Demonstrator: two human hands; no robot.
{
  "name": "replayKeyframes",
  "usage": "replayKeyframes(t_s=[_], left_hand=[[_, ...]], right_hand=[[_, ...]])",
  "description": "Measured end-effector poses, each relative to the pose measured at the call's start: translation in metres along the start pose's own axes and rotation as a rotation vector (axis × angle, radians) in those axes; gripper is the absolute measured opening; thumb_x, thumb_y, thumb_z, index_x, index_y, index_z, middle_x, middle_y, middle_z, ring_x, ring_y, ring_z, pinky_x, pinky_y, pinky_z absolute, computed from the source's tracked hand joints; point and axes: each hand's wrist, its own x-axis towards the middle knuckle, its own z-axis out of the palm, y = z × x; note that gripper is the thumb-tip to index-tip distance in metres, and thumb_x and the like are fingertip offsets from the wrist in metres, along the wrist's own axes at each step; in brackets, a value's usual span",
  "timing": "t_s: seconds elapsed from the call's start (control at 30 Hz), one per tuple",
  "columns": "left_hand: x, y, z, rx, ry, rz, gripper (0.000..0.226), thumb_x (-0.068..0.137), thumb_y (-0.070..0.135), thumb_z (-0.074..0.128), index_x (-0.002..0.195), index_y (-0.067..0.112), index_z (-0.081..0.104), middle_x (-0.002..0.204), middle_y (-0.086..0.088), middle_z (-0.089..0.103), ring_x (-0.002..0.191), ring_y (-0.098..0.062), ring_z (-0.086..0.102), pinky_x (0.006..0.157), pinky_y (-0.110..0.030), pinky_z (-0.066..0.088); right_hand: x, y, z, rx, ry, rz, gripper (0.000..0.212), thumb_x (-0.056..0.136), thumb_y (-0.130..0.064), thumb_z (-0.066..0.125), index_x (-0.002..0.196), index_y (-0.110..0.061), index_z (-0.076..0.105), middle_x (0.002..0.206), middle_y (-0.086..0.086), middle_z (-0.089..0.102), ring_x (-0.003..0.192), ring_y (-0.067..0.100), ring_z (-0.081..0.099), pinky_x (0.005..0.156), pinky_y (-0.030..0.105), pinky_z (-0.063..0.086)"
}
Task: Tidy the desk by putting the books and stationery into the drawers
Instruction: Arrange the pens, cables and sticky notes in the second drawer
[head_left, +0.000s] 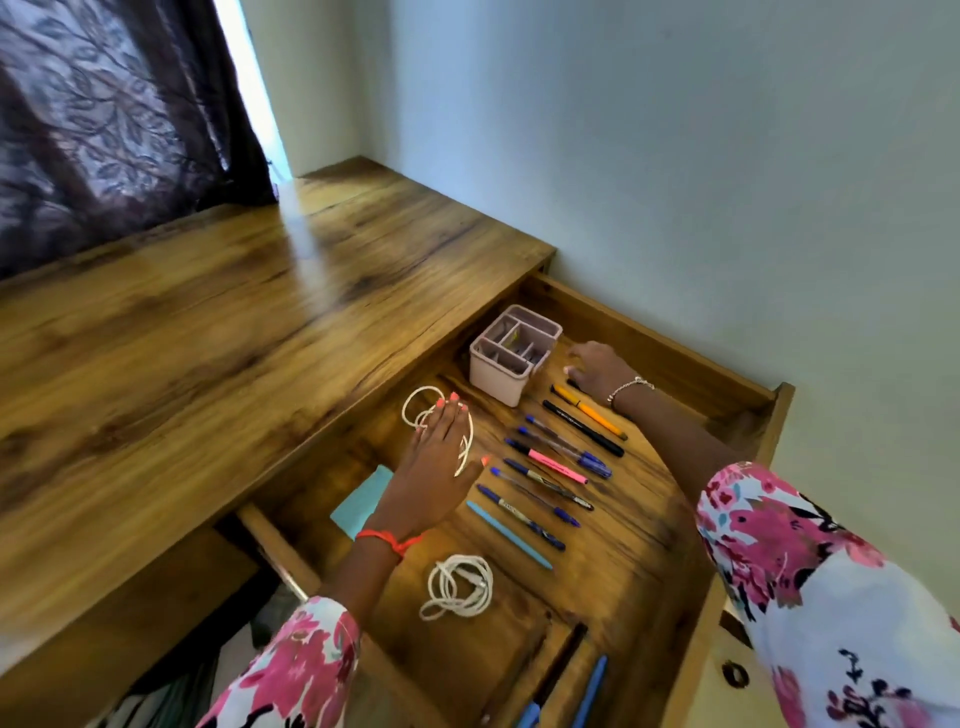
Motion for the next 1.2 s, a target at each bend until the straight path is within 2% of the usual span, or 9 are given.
replayKeyframes(t_s=[0.23,0.43,0.5,0.57,0.63,0.8,1.07,1.2], left_hand=[[-0.074,0.035,0.008,-0.02,0.144,-0.056,0.062,0.095,0.032,0.046,0.146,0.01,0.017,0.156,-0.005,0.005,0.143,-0.018,-0.002,0.114,-0.043,0.005],[-0.122,0.07,0.028,0.063,0.114,-0.106,0.062,0.097,0.036,0.04,0.146,0.008,0.014,0.156,-0.007,0.003,0.143,-0.018,-0.004,0.115,-0.043,0.003],[-0.133,0.081,0.033,0.045,0.154,-0.127,0.06,0.097,0.034,0.041,0.146,0.009,0.017,0.155,-0.008,0.009,0.144,-0.019,0.002,0.115,-0.041,0.007],[-0.138,0.092,0.038,0.038,0.231,-0.141,0.056,0.096,0.032,0.044,0.143,0.009,0.026,0.152,-0.009,0.023,0.142,-0.021,0.016,0.113,-0.04,0.017],[-0.137,0.103,0.042,0.067,0.307,-0.138,0.052,0.094,0.029,0.048,0.14,0.008,0.033,0.147,-0.011,0.034,0.138,-0.022,0.027,0.111,-0.037,0.026],[-0.108,0.117,0.044,0.131,0.344,-0.165,0.048,0.093,0.024,0.051,0.136,0.004,0.039,0.141,-0.014,0.043,0.133,-0.024,0.035,0.109,-0.036,0.029],[-0.06,0.154,0.065,0.197,0.435,-0.377,0.051,0.092,0.024,0.052,0.136,0.002,0.038,0.14,-0.016,0.043,0.133,-0.028,0.035,0.109,-0.039,0.028],[-0.056,0.17,0.081,0.196,0.504,-0.458,0.049,0.091,0.024,0.053,0.134,0.003,0.041,0.139,-0.017,0.044,0.133,-0.029,0.034,0.108,-0.041,0.027]], right_hand=[[-0.096,0.013,0.003,-0.061,-0.042,-0.155,0.037,0.093,-0.02,0.049,0.126,-0.003,0.048,0.131,0.018,0.049,0.12,0.03,0.044,0.097,0.033,0.035],[-0.16,0.03,0.0,-0.048,-0.064,-0.249,0.039,0.094,-0.025,0.046,0.129,-0.007,0.046,0.124,0.015,0.05,0.113,0.027,0.049,0.095,0.037,0.042],[-0.174,0.036,-0.004,-0.039,-0.052,-0.295,0.039,0.095,-0.026,0.043,0.13,-0.008,0.045,0.125,0.013,0.049,0.113,0.025,0.048,0.094,0.036,0.043],[-0.181,0.044,-0.008,-0.048,-0.021,-0.373,0.038,0.096,-0.027,0.041,0.129,-0.009,0.045,0.125,0.011,0.049,0.113,0.022,0.048,0.094,0.032,0.041],[-0.183,0.051,-0.01,-0.071,0.002,-0.455,0.037,0.096,-0.026,0.04,0.128,-0.009,0.046,0.125,0.009,0.049,0.114,0.021,0.048,0.093,0.03,0.04],[-0.163,0.074,-0.016,-0.1,0.03,-0.618,0.039,0.096,-0.029,0.036,0.126,-0.008,0.049,0.126,0.009,0.051,0.115,0.021,0.05,0.094,0.027,0.039],[-0.111,0.103,-0.032,-0.16,-0.079,-0.828,0.04,0.097,-0.028,0.036,0.133,-0.01,0.043,0.139,0.009,0.044,0.129,0.02,0.039,0.106,0.028,0.031],[-0.102,0.106,-0.033,-0.125,-0.081,-0.903,0.04,0.096,-0.025,0.04,0.132,-0.009,0.043,0.139,0.008,0.044,0.129,0.02,0.041,0.104,0.028,0.033]])
